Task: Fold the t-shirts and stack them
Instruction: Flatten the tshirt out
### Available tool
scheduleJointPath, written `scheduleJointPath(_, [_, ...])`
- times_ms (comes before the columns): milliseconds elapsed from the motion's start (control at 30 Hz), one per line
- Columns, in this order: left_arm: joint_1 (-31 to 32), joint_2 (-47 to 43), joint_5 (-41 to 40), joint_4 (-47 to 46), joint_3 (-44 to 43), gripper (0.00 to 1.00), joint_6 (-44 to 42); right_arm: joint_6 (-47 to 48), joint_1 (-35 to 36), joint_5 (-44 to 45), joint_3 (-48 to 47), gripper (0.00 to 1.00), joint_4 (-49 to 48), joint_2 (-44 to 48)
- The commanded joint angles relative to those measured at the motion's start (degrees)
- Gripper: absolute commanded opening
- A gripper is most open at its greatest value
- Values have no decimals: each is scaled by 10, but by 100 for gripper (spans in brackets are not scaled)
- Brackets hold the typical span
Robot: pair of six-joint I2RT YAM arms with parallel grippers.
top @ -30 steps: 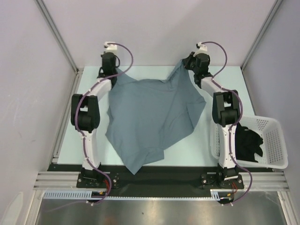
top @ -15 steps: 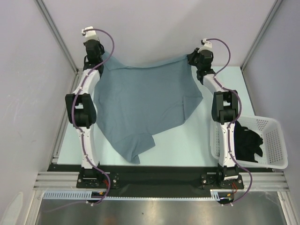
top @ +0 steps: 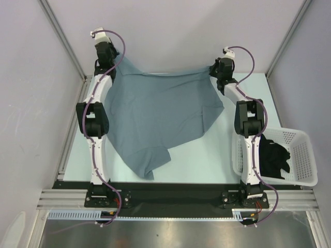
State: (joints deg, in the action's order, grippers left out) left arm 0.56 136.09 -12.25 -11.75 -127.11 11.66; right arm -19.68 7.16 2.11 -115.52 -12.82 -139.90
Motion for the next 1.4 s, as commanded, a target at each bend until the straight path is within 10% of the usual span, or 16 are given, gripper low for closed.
scheduleJointPath(0, [-3, -2, 21, -32, -33, 0, 34, 33, -3, 29, 7, 1, 17, 63])
scheduleJointPath(533, [-3, -73, 23, 73, -11, 0, 24, 69, -17, -15, -89, 1, 53, 24])
scheduleJointPath(633, [-3, -79, 19, 109, -5, 0, 24, 66, -18, -15, -128, 17, 80, 2])
scheduleJointPath(667, [-3, -77, 7, 132, -27, 0, 26, 63, -18, -14, -144, 41, 108, -5])
scheduleJointPath(800, [-20, -56, -88, 331, -121, 92, 63, 27, -21, -1, -302, 68, 298, -51])
scheduleJointPath(833, [-24, -59, -98, 362, -125, 93, 71, 20, -21, 10, -297, 71, 323, -29])
scheduleJointPath(1367, [82, -552, 64, 414, 659, 81, 303, -48, 76, 56, 13, 78, 621, 190])
